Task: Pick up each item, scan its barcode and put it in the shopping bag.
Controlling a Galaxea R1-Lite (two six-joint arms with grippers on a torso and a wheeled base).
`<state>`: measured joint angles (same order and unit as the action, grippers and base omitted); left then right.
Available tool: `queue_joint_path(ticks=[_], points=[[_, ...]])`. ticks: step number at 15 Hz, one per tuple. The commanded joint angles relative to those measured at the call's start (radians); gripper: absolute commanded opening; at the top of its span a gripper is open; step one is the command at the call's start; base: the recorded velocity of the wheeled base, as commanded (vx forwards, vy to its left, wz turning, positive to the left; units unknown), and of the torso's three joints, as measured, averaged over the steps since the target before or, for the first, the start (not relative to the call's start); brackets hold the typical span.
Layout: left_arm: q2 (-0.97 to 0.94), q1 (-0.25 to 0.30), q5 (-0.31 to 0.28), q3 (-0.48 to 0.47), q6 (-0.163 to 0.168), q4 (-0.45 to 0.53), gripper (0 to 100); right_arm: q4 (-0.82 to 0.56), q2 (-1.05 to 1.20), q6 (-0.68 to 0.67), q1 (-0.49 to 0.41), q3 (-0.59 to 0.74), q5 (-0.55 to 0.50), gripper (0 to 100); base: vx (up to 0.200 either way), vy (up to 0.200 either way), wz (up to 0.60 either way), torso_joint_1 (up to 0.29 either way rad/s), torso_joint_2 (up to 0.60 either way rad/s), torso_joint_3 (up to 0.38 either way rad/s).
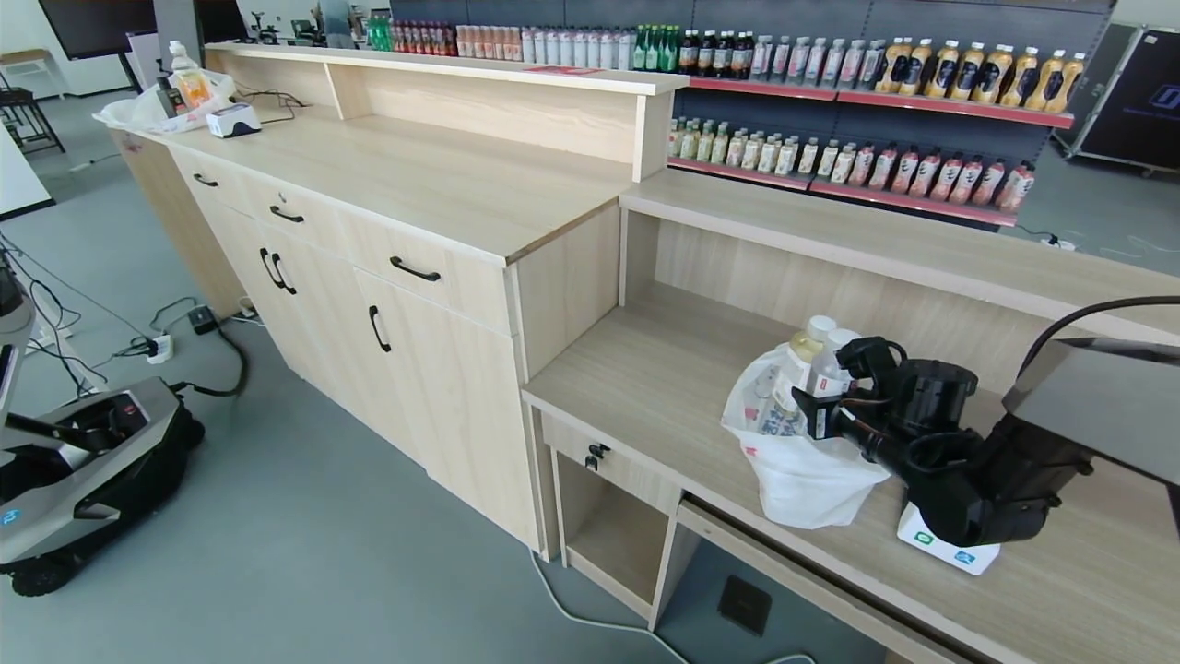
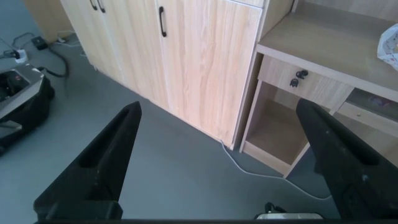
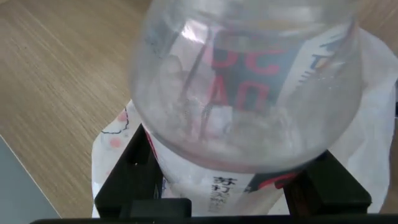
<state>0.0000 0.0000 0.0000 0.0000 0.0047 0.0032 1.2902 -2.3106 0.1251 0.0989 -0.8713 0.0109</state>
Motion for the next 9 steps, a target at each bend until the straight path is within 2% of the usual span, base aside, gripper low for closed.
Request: queue_joint_path(ticks=[1, 9], points=[[0.000, 0.000, 0.000, 0.000, 0.000, 0.000, 100, 0.017, -0.053, -0.001, -0.001, -0.005, 0.000, 0, 0.000, 0.000, 0.00, 0.000, 0.00, 0.000], [0.000, 0.000, 0.000, 0.000, 0.000, 0.000, 100, 0.097, -0.138, 0.002, 0.002, 0.002, 0.003, 0, 0.000, 0.000, 0.00, 0.000, 0.00, 0.000]])
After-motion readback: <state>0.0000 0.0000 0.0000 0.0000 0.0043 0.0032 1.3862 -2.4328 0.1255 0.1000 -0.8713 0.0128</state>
